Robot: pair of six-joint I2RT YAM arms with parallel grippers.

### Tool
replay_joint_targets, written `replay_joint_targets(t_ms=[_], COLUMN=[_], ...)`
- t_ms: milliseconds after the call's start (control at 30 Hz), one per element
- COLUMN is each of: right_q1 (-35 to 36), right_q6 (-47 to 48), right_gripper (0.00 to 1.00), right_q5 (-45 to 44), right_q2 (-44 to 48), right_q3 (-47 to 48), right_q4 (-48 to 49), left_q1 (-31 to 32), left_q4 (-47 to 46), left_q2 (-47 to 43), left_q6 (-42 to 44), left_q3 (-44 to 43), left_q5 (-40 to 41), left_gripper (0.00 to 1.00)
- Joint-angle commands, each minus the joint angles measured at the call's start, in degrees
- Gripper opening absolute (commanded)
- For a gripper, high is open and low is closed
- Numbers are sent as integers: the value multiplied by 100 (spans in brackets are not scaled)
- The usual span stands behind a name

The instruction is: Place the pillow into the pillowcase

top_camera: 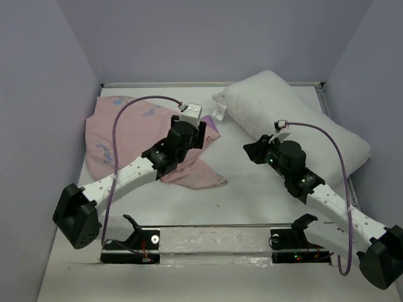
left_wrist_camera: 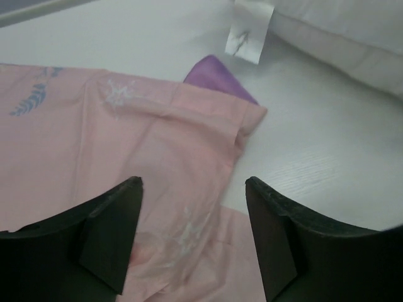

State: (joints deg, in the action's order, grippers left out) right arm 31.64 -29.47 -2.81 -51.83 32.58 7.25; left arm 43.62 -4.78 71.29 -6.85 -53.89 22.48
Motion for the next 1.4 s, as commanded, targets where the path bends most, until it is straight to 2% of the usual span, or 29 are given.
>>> replay_joint_targets(t_ms=[0,100,300,500,733,833,867,900,967,1033,1133,1167,1267,1367], right_q1=[-211,-263,-263,-316,-316,-316,-316,-316,-316,-316,-316,-316,-316,-247], right_q6=[73,29,3,3,-15,-23,-41,-58,-85,-76,-137,-338,-777,-1129], right_gripper=[25,27,28,28,28,28,28,28,32,38,47,50,52,45], right_q5=[-62,105,158,237,474,483,500,518,580,684,1359,1458,1625,1713], right_q2=[156,226,393,525,534,446,403,367,254,52,-616,-765,-1310,-1969], right_q3=[-129,-182,-252,-269,-243,-208,-199,-199,-199,-156,64,64,3,143], right_q4=[-83,-83,-118,-136,-101,-92,-66,-57,57,180,399,792,1741,2427], left_q1=[226,218,200,60,-125,-152,-160,-169,-213,-248,-292,-301,-310,-310], left_q4=[136,-251,-375,-437,-585,-612,-612,-638,-726,-727,-561,-490,-235,-103], left_q2=[771,1395,3055,3822,4095,4130,4130,4113,3946,3788,3428,3392,3260,3102], left_q6=[887,1133,1213,1116,1186,1283,1300,1283,1265,1187,1072,1028,879,720], left_q3=[-403,-535,-1422,-2116,-2205,-2170,-2152,-2126,-2030,-2020,-2195,-2274,-2538,-2679], left_q5=[1303,1277,1128,943,925,872,881,872,680,434,-154,-269,-770,-1227], left_gripper=[80,81,81,77,50,32,19,12,1,0,0,0,0,0])
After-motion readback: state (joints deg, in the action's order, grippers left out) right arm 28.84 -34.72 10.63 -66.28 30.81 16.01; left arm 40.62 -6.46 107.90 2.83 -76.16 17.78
